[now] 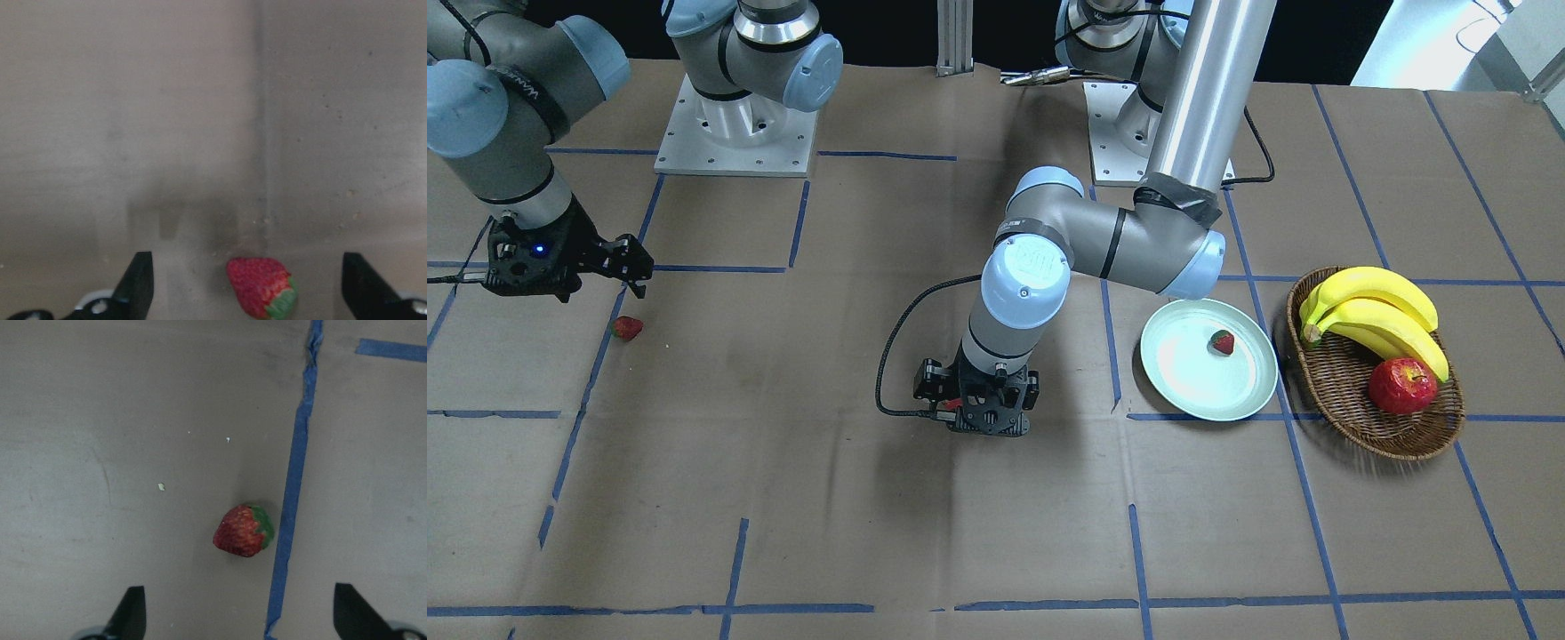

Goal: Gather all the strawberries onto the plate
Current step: 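Grasp the center strawberry with the left gripper while the right grasps the last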

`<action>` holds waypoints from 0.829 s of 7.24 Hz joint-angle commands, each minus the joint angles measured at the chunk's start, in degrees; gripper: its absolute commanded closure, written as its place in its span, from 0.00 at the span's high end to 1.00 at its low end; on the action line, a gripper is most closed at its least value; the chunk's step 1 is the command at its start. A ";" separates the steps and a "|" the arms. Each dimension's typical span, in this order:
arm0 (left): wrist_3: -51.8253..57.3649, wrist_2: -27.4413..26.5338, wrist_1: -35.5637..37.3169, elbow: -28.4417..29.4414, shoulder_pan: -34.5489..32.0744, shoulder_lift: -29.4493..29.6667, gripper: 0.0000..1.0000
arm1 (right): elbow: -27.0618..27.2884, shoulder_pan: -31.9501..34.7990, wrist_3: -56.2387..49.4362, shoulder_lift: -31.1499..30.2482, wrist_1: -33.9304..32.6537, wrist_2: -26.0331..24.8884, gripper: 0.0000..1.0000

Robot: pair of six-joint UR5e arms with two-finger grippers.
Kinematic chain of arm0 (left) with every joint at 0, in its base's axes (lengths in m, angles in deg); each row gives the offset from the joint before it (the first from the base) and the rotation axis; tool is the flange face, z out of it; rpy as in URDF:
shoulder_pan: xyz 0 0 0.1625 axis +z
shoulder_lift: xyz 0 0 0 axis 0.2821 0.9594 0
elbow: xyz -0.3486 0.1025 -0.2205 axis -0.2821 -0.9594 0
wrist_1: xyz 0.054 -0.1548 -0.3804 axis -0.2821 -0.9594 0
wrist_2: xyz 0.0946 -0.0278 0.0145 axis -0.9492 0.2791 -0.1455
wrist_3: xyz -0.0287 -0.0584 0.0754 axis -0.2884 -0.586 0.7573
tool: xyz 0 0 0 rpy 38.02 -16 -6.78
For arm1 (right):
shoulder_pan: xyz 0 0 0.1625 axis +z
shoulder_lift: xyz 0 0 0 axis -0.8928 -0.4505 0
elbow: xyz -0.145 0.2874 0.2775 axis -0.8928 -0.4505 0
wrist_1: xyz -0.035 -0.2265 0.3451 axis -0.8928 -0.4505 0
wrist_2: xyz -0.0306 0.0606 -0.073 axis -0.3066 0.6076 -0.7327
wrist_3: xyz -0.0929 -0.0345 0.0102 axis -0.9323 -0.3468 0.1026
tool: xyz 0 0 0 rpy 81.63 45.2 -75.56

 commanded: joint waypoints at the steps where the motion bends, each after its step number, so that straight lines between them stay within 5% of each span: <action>1: -0.02 -0.07 -0.32 -0.49 -0.02 0.29 0.83 | 0.77 -0.47 -0.38 6.14 -7.03 0.30 0.99; 4: -0.02 -0.16 -1.37 -0.58 -0.11 0.29 0.09 | 0.77 -0.47 1.54 9.16 -9.62 0.30 0.96; 6: -0.02 -0.34 -1.29 -0.58 -0.20 0.03 0.00 | 0.77 -0.47 2.25 8.91 -9.36 0.13 0.72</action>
